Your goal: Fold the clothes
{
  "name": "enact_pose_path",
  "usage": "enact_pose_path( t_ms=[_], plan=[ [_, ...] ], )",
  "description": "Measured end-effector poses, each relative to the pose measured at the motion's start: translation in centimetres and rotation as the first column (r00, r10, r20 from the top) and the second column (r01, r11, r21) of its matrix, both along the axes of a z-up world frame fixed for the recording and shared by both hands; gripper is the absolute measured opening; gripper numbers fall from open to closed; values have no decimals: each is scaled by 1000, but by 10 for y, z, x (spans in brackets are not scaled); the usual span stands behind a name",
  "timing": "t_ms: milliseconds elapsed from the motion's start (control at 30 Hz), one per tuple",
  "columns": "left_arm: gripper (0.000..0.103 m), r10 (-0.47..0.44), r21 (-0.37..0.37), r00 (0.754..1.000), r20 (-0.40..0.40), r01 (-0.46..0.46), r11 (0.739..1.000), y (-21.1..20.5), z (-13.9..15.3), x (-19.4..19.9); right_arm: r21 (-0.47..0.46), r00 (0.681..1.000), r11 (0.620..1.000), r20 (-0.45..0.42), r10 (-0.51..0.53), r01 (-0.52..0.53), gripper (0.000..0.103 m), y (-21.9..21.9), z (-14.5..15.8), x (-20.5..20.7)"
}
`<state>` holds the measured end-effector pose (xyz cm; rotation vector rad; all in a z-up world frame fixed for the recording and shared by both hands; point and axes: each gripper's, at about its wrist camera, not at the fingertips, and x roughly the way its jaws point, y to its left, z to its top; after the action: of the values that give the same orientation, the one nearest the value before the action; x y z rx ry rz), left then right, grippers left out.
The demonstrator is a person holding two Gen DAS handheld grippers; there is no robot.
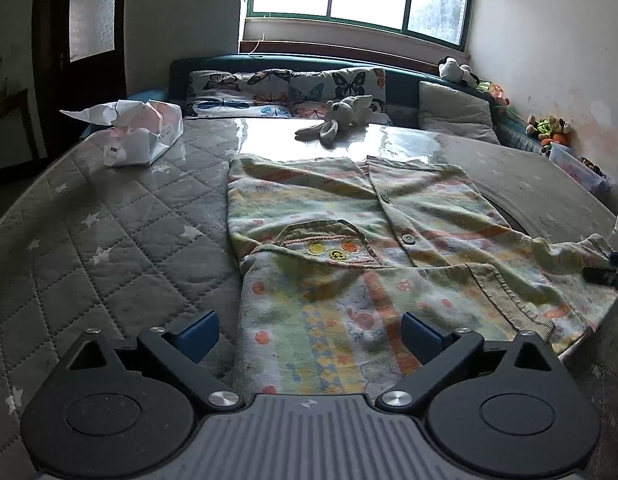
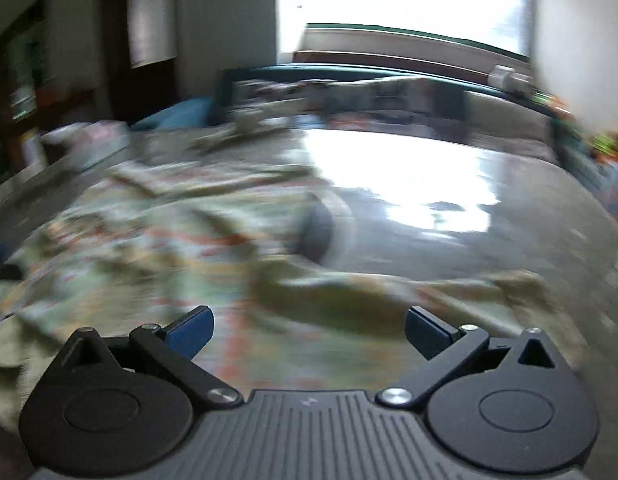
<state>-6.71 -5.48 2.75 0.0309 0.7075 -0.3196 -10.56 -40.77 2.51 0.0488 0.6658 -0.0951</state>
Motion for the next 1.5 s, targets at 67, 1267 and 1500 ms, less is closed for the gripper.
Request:
enact_pose_path(
  t_ms=[67, 1267, 1500],
  plan=[
    [102, 3, 2, 1000, -2, -3, 1000, 0, 0, 1, 8, 996, 996, 5, -88, 88, 100, -25, -2, -4],
    [103, 36, 4, 999, -21, -36, 999, 8, -5, 0, 175, 947, 935, 43, -319, 307, 8, -104, 3, -33],
    [103, 39, 6, 999, -23, -39, 999, 8, -6, -1, 232, 989, 970, 104, -102, 75, 8, -47, 37, -12]
  ],
)
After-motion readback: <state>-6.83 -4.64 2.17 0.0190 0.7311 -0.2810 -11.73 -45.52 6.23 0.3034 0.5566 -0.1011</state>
